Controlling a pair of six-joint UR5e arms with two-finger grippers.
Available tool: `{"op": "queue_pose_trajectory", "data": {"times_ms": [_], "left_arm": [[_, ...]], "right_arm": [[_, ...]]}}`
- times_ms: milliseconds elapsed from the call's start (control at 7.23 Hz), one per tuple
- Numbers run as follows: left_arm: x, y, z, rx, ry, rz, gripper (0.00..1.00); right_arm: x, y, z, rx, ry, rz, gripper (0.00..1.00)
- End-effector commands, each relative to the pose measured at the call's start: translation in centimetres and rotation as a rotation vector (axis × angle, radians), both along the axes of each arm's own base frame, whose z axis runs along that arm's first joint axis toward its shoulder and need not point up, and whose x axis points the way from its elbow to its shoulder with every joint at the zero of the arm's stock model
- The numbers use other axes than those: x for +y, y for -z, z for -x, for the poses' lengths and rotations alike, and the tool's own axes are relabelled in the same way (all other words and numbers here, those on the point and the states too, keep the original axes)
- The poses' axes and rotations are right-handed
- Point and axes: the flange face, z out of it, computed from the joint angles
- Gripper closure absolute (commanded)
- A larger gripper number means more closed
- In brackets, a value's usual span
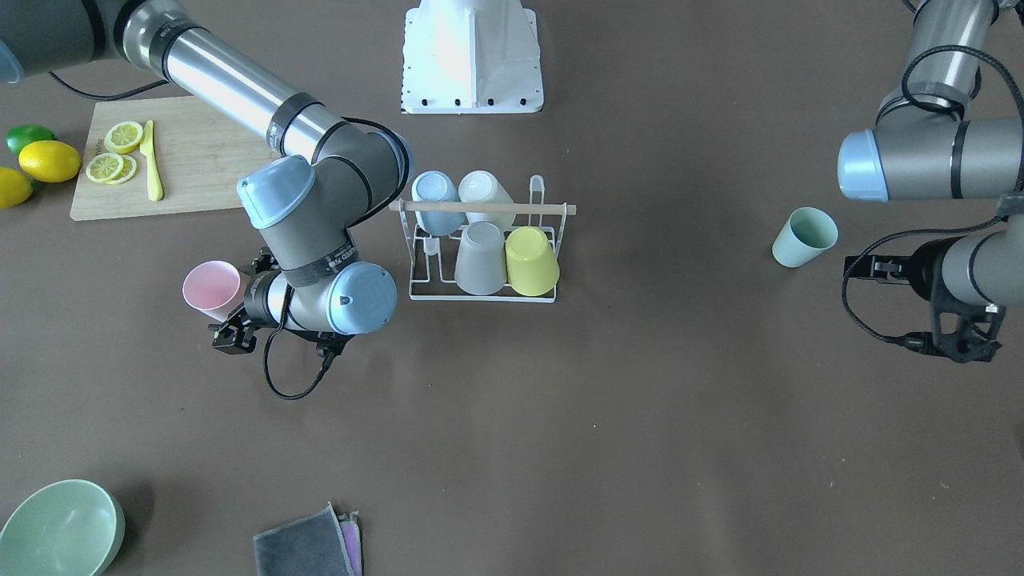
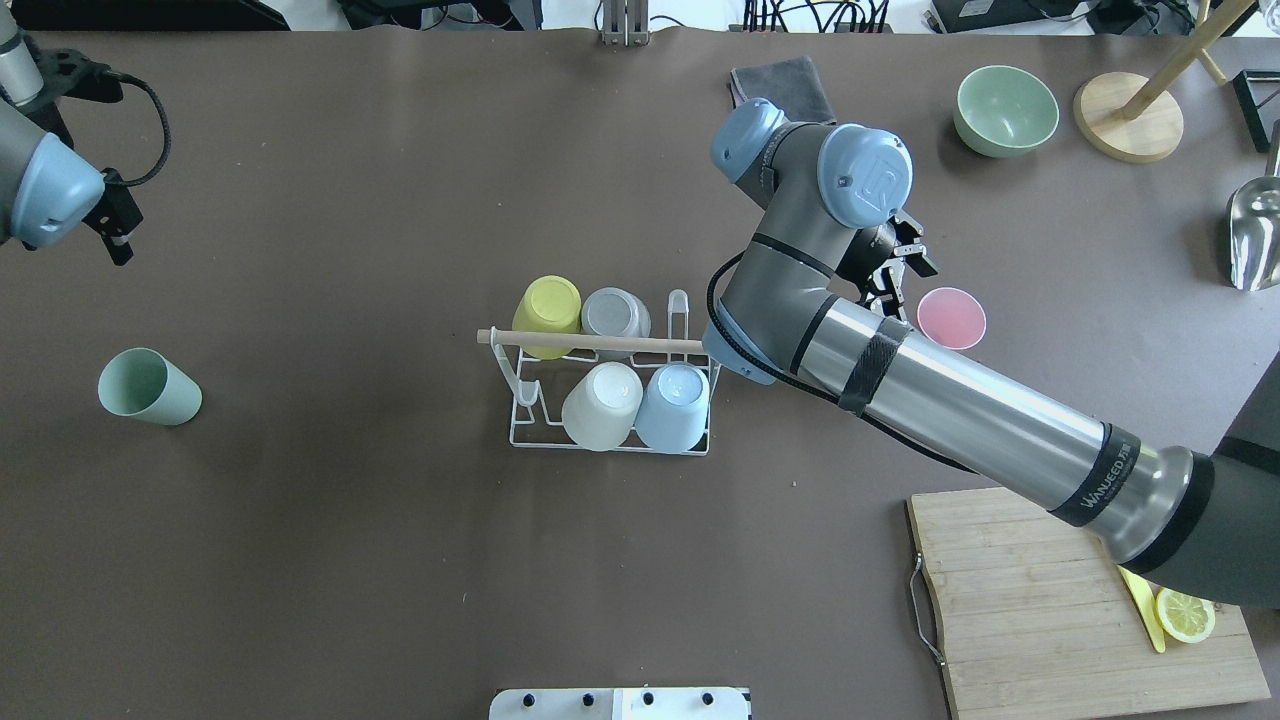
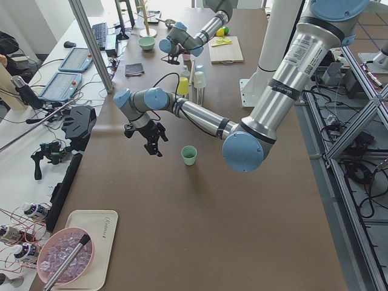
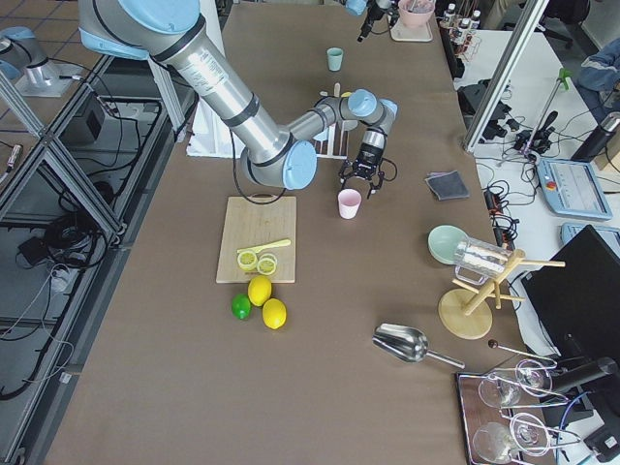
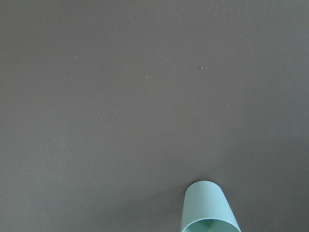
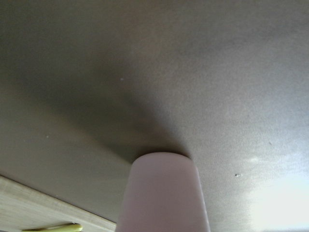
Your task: Place cup on cup holder
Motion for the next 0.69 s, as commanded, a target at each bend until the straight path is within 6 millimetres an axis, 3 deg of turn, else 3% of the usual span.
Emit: {"op": "queue_pose_trajectory", "data": {"times_ms": [0, 277, 554], "left_arm": [[-0.8, -1.2, -3.5, -0.003, -0.065, 0.029, 0.02], [0.5, -4.2, -6.5, -0.025, -0.114, 0.079, 0.02], [0.6, -5.5, -6.6, -0.039, -0.110, 0.119, 0.02]], "right_arm": [[0.5, -0.9, 0.7, 0.002, 0.021, 0.003, 0.00], [0.7, -1.5, 1.0, 0.006, 0.027, 0.007, 0.00], [1.3, -2.4, 1.3, 0.017, 0.035, 0.013, 0.00]]}}
